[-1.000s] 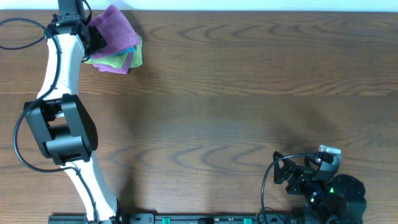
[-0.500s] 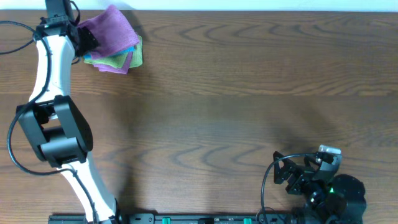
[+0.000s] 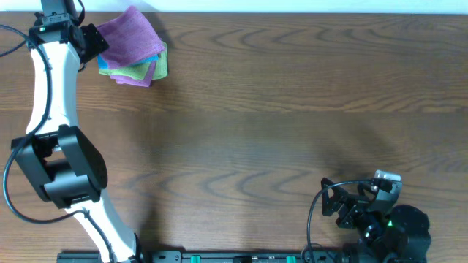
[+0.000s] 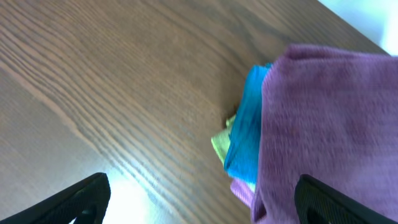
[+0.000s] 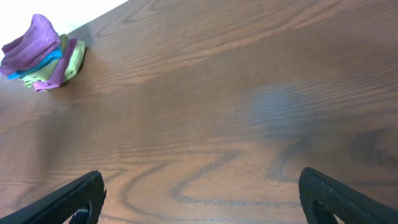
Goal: Fold the cloth
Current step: 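Lower the cloth onto the stack and open the left gripper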
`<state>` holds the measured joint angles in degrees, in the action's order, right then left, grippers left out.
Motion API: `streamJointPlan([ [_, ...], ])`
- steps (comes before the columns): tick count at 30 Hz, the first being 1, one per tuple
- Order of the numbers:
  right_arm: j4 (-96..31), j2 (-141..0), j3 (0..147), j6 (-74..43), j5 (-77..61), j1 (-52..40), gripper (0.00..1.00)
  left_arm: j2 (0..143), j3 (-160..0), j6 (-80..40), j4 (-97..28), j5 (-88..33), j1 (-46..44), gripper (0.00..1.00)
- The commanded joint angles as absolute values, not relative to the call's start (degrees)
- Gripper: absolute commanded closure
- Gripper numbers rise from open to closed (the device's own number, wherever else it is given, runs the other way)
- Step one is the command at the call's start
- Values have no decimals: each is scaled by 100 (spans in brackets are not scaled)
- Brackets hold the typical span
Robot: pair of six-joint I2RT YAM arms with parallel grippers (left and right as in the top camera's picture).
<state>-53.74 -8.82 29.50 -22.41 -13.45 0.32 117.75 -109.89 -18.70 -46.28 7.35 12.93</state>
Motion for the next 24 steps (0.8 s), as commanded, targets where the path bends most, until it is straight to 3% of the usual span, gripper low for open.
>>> streamJointPlan([
  [1,-5363,-843,2934,-2314,-1330,78,1,11489,-11128,-1621,-4797,414,1304,4],
  [15,-5365,-843,2934,-2314,-1332,78,1,11299,-11128,-1931,-4893,-1627,1273,5],
  [24,-5363,-843,2934,-2314,-1330,78,1,11273,-11128,-1782,-4967,-1623,1258,4],
])
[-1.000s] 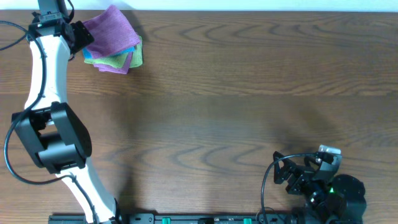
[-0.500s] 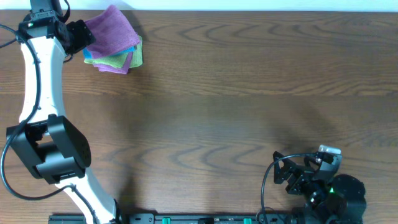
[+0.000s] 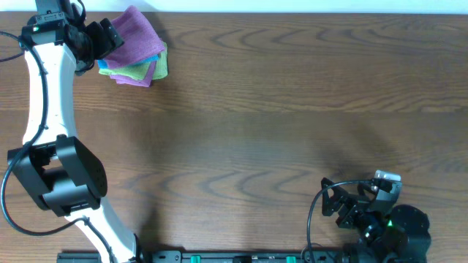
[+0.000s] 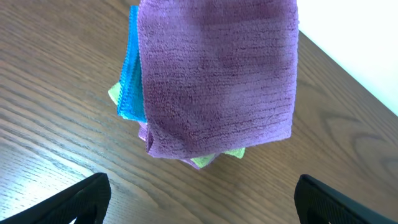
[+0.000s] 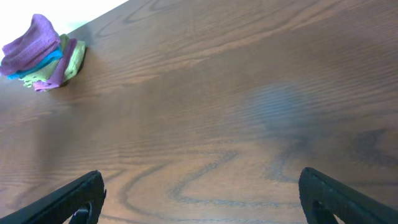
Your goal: Fold the cloth
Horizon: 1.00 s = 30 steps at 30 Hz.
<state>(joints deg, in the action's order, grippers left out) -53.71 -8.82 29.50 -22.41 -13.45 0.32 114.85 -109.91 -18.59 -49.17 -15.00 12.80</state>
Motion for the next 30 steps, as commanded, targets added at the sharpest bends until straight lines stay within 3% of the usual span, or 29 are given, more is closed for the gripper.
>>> streamJointPlan([
  [1,-5363,-843,2934,-2314,-1332,78,1,11255,-11128,-1747,-5002,-1656,1249,5],
  [15,-5363,-843,2934,-2314,-1330,78,1,9979,-10591,-637,-6080,-1723,1197,5],
  [30,-5363,-843,2934,-2314,-1330,78,1,6665,-6442,-357,-3852,-1466,1197,5],
])
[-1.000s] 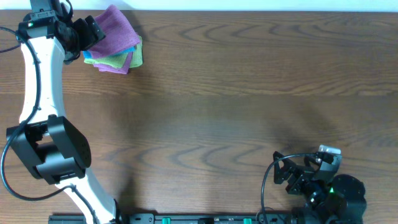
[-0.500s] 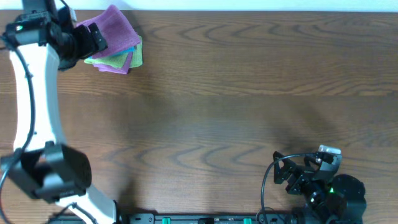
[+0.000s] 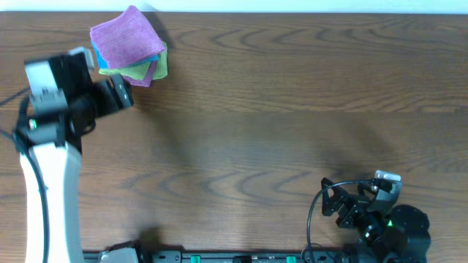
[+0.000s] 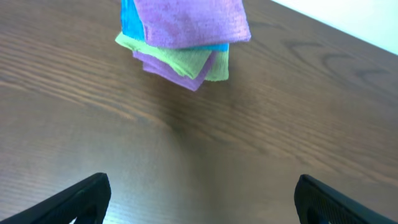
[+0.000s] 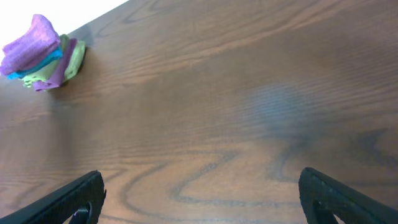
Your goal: Fold the cloth
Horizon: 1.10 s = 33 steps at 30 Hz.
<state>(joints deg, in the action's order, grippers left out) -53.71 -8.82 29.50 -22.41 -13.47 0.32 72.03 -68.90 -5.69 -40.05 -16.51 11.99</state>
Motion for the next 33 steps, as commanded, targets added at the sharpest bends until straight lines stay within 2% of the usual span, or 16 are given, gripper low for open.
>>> streamJointPlan([
  [1,-5363,-843,2934,-2314,-1332,78,1,6416,-6219,-355,-3785,-1387,1197,5],
  [8,-5363,-843,2934,-2314,-1332,78,1,4720,-4958,-274,-3728,-740,1197,4],
  [17,-5363,-843,2934,-2314,-1332,78,1,2567,-3306,-119,-3719,-685,1197,5],
  [28,-5365,-843,2934,-2314,-1332,78,1,913,-2005,-108,-3723,-679,1177,5],
  [33,-5363,-843,2934,-2314,-1330,78,1,440,-1719,362,-3750,-679,860,5],
])
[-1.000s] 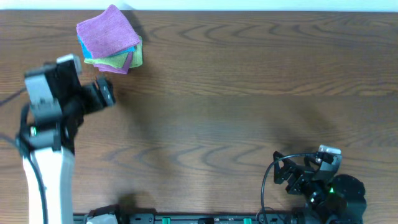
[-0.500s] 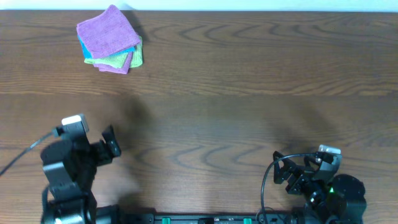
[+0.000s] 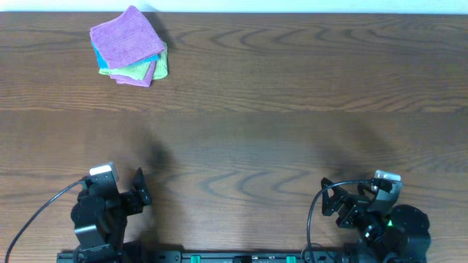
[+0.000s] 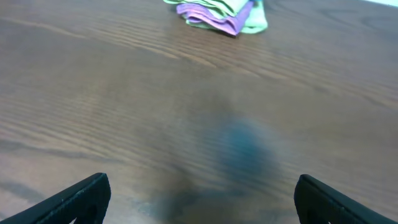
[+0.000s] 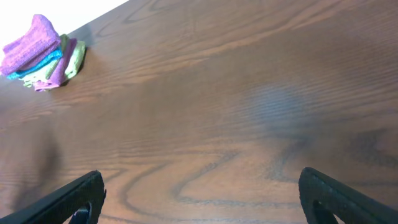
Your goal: Fold the cloth
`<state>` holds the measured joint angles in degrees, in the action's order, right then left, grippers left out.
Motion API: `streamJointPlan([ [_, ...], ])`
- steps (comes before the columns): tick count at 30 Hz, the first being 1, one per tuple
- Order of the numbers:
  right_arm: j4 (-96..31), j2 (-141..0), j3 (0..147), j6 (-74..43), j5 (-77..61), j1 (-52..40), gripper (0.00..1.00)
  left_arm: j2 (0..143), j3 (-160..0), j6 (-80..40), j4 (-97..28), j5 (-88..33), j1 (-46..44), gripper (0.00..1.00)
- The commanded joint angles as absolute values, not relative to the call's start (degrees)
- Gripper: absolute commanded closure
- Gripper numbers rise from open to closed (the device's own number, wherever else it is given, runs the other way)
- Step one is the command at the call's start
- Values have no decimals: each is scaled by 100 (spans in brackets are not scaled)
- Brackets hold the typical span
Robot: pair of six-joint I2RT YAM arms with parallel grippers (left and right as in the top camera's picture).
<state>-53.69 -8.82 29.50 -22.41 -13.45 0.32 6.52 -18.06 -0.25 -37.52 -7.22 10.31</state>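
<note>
A folded purple cloth [image 3: 124, 36] lies on top of a small stack of blue, green and purple cloths [image 3: 139, 69] at the far left corner of the table. The stack [image 4: 219, 11] shows at the top edge of the left wrist view, and far off at the upper left of the right wrist view [image 5: 42, 53]. My left gripper [image 3: 139, 196] sits folded back at the near left edge, well away from the stack. It is open [image 4: 199, 202] over bare wood. My right gripper [image 3: 330, 201] rests at the near right, also open [image 5: 202, 199] and holding nothing.
The brown wooden table [image 3: 292, 109] stretches between the stack and both grippers. Its far edge [image 3: 292, 12] runs just behind the stack. Cables and the arm bases line the near edge.
My left arm has drawn back from just short of the stack to the near left edge of the table. The stack and the right arm have not moved.
My left gripper was open right at the purple cloth on top of the stack. Then it stood a little off with the cloth lying flat and folded. Then it was farther back, and now it rests at the near edge. The right arm stayed still throughout.
</note>
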Motion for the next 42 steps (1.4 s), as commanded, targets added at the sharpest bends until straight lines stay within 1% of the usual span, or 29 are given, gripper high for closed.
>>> streamJointPlan([
  [1,-5365,-843,2934,-2314,-1332,78,1,373,-1695,493,-3750,-679,781,5],
  [3,-5365,-843,2934,-2314,-1332,78,1,290,-1682,644,-3778,-580,674,5],
  [11,-5363,-843,2934,-2314,-1330,78,1,14,-1581,644,-4073,-62,622,5],
  [24,-5363,-843,2934,-2314,-1332,78,1,21,-1122,644,-4093,-67,471,4],
  [28,-5363,-843,2934,-2314,-1330,78,1,19,-932,639,-4093,-73,268,5],
  [33,-5365,-843,2934,-2314,-1332,78,1,19,-915,642,-4104,-60,93,5],
  [42,-5365,-843,2934,-2314,-1330,78,1,19,-917,558,-4174,-62,93,4],
])
